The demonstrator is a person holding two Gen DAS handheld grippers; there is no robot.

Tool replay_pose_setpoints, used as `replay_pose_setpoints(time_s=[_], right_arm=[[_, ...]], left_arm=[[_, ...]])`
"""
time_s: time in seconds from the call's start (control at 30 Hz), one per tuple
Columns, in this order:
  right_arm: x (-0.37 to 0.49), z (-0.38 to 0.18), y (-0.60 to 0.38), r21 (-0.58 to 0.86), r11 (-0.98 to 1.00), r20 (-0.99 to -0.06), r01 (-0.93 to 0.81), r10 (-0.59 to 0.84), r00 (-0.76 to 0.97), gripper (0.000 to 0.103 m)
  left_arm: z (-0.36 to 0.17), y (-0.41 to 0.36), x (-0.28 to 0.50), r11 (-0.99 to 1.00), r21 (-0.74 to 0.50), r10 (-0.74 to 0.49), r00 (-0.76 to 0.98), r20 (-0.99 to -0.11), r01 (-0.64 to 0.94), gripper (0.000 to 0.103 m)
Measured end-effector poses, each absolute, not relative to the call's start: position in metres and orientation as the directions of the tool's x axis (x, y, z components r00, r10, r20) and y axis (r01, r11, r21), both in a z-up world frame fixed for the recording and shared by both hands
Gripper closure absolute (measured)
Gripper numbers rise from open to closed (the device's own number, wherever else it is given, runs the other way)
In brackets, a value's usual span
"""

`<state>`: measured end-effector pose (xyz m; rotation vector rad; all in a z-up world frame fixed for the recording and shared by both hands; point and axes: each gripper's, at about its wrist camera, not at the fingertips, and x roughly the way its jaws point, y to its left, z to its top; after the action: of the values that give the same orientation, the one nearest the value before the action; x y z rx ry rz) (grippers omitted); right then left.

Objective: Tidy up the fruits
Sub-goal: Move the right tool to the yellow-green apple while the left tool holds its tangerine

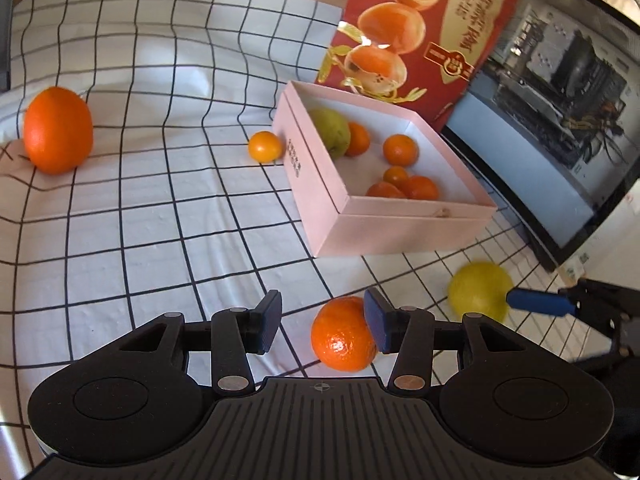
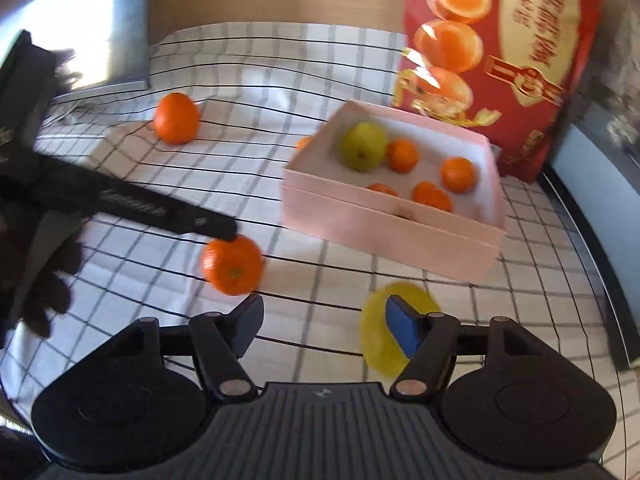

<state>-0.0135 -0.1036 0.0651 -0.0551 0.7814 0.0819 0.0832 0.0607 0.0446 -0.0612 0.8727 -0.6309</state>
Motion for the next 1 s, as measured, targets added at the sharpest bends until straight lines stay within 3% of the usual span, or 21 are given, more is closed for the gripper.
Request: replay_pose_setpoints(time_s=[0.2,0.33,0.57,0.63,0.67,0.8,1.0], right_arm=[[-0.012,0.056,-0.118,-0.039,0.999,-0.689,-0.019,-0.013,0.725,0.026],[-0.015,0.053,-0.12,-0.042,0.999,-0.68,-0.028,-0.008,0.734,0.025],[-0.023,0.057,-0.13,-0.001,1.0,-0.667,-0.007,0.005,0.745,0.025],[-0.023,0.062,-0.137,0.001,0.999,-0.641,0.037,-0.028,0.767,0.025],[-0.022,0.064,-0.141,-0.004,0.998,-0.635,0.058,-0.047,0.771,0.025],[-0.005,0.055,-0.156,0.0,0.993,-0.664,0.114,-0.086,0.743,0.025],[0.025,0.031,-0.177,0.175,0.972,-0.741,0.155,0.026,0.672,0.025]], left_arm=[[0.049,0.047,0.07,0.782,-0.261,-0.55,0.43,-0.716,0.566,0.053],[0.048,0.032,0.057,0.776,-0.162,-0.507,0.451,-0.735,0.61,0.052],[0.047,0.045,0.067,0.851,-0.159,-0.436,0.503,-0.747,0.501,0.05],[0.049,0.049,0.071,0.871,-0.143,-0.406,0.524,-0.749,0.47,0.053],[0.048,0.051,0.073,0.877,-0.141,-0.398,0.529,-0.75,0.46,0.049],[0.046,0.053,0.074,0.876,-0.159,-0.407,0.517,-0.753,0.456,0.049],[0.046,0.053,0.075,0.877,-0.169,-0.41,0.515,-0.753,0.45,0.049]])
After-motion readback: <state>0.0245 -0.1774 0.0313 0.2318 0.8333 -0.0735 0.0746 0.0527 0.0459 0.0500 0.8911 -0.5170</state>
